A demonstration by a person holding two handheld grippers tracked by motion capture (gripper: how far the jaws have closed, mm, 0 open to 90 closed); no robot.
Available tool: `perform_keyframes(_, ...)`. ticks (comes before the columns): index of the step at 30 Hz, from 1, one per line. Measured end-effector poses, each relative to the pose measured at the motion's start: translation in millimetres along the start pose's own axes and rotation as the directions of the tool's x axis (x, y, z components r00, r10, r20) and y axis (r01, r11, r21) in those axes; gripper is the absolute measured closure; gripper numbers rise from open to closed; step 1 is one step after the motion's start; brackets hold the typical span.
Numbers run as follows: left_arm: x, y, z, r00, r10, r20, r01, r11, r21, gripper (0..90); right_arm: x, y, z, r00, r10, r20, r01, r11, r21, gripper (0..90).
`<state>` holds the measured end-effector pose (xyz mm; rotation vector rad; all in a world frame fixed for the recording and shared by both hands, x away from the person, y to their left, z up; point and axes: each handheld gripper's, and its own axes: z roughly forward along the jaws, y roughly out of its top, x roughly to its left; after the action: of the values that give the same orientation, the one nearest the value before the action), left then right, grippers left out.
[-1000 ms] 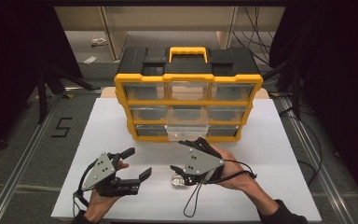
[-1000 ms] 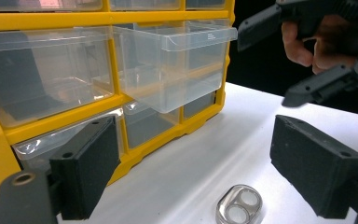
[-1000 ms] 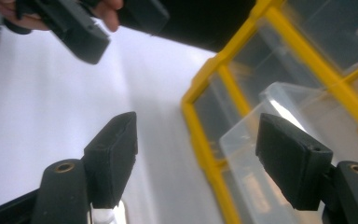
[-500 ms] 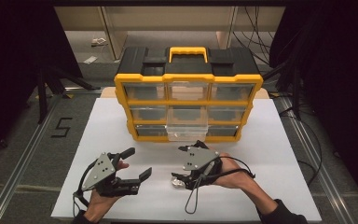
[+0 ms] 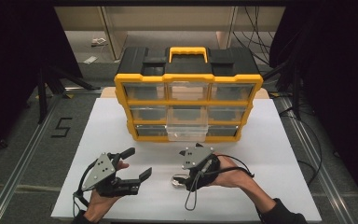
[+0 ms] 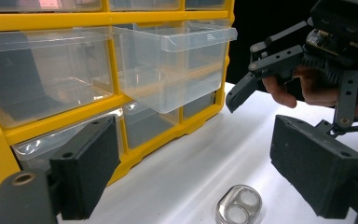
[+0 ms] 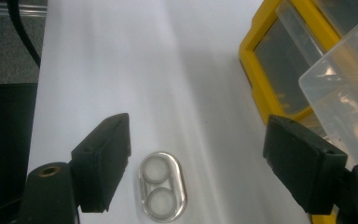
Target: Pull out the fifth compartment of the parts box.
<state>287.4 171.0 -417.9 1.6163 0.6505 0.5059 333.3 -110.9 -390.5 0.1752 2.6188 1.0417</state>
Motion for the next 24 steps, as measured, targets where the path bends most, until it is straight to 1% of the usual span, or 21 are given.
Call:
perform_keyframes(2,-0.3,0.2,0.0,1.0000,-0.001,0.000,0.001,1.0000,-0.002,15.0,-0.4,-1.1,1.3,0.9999,0.009,-0.008,-0.009,1.000,0.008,24.4)
perform_keyframes(3,-0.3,0.2,0.0,1.0000,-0.001,0.000,0.001,1.0000,-0.002,15.0,-1.0,-1.6,2.0,0.9999,0.004,-0.009,-0.004,1.000,0.009,24.5)
perform_keyframes(10,-0.3,0.1,0.1,1.0000,0.000,0.000,0.000,1.0000,-0.001,15.0,-2.0,-5.4,8.0,0.9997,0.014,-0.022,-0.013,1.000,0.028,25.1)
perform_keyframes(13,-0.2,0.1,0.0,1.0000,-0.002,0.001,0.002,1.0000,-0.002,15.0,-2.9,-8.4,12.1,0.9990,0.022,-0.037,-0.021,0.999,0.046,25.3)
perform_keyframes(17,-0.3,0.1,-0.1,1.0000,-0.002,0.001,0.002,1.0000,-0.004,15.0,-3.5,-11.6,17.4,0.9985,0.022,-0.050,-0.019,0.998,0.065,25.7)
perform_keyframes(24,-0.3,0.4,-0.3,1.0000,-0.003,0.002,0.003,1.0000,-0.008,15.0,-3.4,-14.7,23.9,0.9974,0.029,-0.066,-0.023,0.996,0.083,25.8)
